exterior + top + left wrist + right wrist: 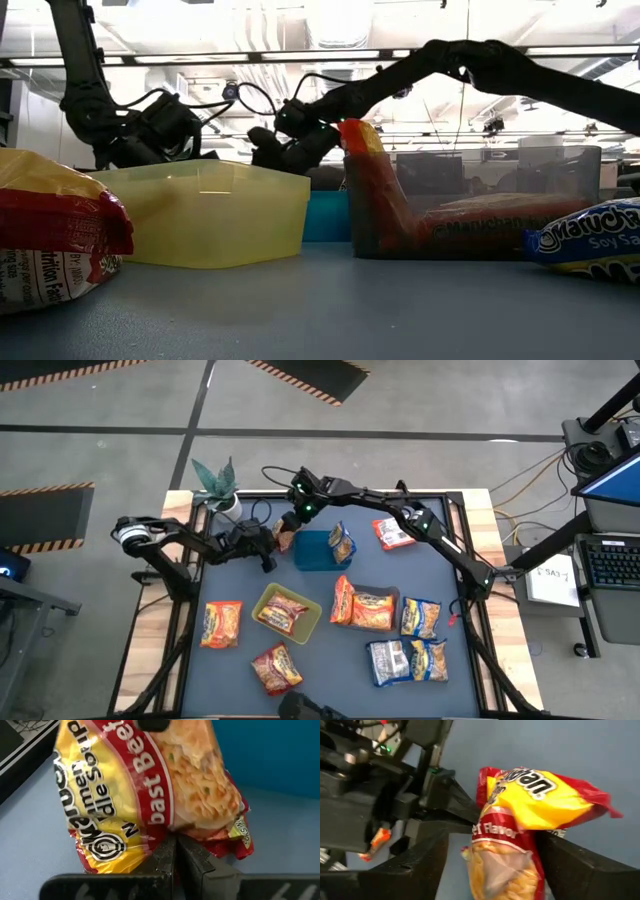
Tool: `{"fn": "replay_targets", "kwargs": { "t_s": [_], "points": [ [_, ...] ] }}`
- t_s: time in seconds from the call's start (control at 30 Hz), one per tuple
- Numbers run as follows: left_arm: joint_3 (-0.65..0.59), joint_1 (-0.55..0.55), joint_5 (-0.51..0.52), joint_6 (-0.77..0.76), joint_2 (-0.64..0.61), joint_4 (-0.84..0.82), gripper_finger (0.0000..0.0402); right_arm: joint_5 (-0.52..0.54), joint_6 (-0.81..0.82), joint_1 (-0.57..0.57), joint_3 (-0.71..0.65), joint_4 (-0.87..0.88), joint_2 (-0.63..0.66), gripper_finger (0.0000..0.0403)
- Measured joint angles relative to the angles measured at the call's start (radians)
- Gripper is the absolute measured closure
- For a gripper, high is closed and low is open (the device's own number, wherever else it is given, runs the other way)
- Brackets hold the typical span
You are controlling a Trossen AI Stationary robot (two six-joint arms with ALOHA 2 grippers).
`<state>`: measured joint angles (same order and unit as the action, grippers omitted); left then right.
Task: Sort Maruchan noodles
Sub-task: Put the red noodle pack into the yellow bin
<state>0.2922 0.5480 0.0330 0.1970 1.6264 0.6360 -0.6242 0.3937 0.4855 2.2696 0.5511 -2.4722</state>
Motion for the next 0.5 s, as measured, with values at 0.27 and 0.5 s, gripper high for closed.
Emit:
{"fn": "replay_targets", "kwargs": {
  "t_s": [0.27,0.5],
  "points": [
    [0.0,0.0,0.0,-0.007,0.001,0.013,0.0402,0.021,0.005,-0.009,0.0,-0.01,0.0,0.0229],
    [-0.001,0.0,0.0,-0.007,0.001,0.02,0.0402,0.08,-0.012,-0.022,0.0,-0.012,0.0,0.027]
  ]
}}
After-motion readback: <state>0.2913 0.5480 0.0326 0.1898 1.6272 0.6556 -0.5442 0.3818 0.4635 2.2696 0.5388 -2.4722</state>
